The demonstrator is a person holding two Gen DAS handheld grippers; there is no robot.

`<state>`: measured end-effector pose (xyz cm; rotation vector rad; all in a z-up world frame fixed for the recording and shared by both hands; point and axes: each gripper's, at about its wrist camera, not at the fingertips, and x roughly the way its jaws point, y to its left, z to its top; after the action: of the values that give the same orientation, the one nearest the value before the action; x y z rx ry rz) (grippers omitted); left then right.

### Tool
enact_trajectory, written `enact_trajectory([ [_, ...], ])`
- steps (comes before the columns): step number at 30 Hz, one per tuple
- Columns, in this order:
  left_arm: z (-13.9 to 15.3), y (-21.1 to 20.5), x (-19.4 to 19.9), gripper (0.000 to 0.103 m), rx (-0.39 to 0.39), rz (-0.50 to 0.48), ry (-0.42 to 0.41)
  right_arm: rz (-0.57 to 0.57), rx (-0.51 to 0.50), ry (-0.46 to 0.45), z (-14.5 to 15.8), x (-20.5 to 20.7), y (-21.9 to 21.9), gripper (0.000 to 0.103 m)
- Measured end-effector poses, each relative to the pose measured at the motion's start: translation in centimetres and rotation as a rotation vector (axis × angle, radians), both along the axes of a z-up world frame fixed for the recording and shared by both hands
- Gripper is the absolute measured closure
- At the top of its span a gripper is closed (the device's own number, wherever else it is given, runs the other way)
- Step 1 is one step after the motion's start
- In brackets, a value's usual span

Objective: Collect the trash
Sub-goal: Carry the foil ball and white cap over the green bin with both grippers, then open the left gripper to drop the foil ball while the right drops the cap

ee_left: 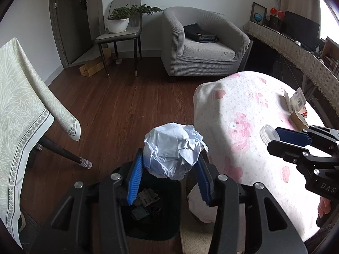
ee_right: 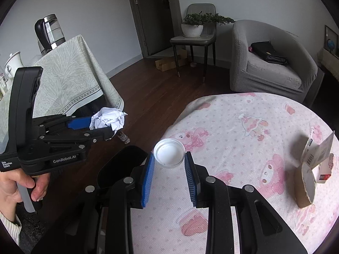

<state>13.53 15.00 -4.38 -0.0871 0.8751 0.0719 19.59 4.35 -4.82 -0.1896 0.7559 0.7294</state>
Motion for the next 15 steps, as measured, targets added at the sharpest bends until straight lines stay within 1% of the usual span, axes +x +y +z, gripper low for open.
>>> enact_trajectory([
  [3, -1.4, 0.8, -0.3, 0.054, -0.002, 0.006, 0.028, 0.014, 0.007, 0.002, 0.1, -0.2, 1.2, 0.074],
  [9, -5.3, 2.6, -0.5, 0.054, -0.007, 0.028, 0.104, 0.037, 0.020, 0.002, 0.4, -0.4, 2.9, 0.074],
  [15, -8.6, 5.0, -0.7, 0.054, -0.041, 0.064, 0.183, 0.059, 0.017, 0.005, 0.3, -0.6, 5.0, 0.074],
])
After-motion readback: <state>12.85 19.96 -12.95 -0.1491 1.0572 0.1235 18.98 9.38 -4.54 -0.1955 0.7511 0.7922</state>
